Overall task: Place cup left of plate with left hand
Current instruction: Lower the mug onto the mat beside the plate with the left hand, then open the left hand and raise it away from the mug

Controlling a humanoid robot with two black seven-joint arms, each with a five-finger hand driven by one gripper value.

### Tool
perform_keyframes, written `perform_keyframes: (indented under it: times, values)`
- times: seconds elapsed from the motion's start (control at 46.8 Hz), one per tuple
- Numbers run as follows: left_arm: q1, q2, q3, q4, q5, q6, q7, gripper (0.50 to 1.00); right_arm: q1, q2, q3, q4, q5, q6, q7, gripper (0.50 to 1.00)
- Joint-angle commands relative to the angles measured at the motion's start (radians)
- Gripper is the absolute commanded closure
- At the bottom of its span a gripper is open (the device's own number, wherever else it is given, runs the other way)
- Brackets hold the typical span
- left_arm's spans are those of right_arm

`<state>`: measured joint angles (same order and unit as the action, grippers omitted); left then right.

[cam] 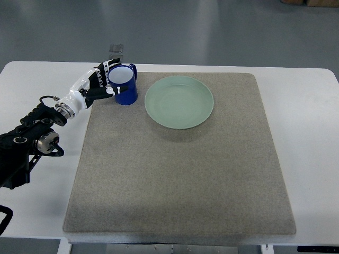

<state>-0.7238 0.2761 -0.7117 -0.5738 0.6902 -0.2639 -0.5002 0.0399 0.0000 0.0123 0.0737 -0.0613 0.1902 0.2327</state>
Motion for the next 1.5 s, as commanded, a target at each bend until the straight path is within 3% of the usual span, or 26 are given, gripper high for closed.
perform_keyframes:
  times: [0.0, 0.342, 0.663, 1.154, 1.475]
  values:
    - [0.000, 0.000, 0.000, -0.001, 0.000, 0.000, 0.000, 0.542, 0.000, 0.000, 0.000, 0.000, 0.000, 0.000, 0.000, 0.568]
    - [-0.003, 0.011, -0.044, -0.003, -0.024, -0.003, -0.001, 0.504, 0.000, 0.000, 0.000, 0.000, 0.000, 0.000, -0.001, 0.568]
    - [-0.009, 0.034, -0.227, -0.037, -0.167, -0.032, -0.003, 0.501, 0.000, 0.000, 0.000, 0.000, 0.000, 0.000, 0.000, 0.568]
    - [-0.092, 0.031, -0.281, -0.129, -0.285, -0.017, 0.023, 0.504, 0.000, 0.000, 0.000, 0.000, 0.000, 0.000, -0.001, 0.568]
    - [-0.126, -0.014, -0.279, -0.129, -0.321, 0.097, 0.074, 0.504, 0.000, 0.000, 0.000, 0.000, 0.000, 0.000, 0.000, 0.568]
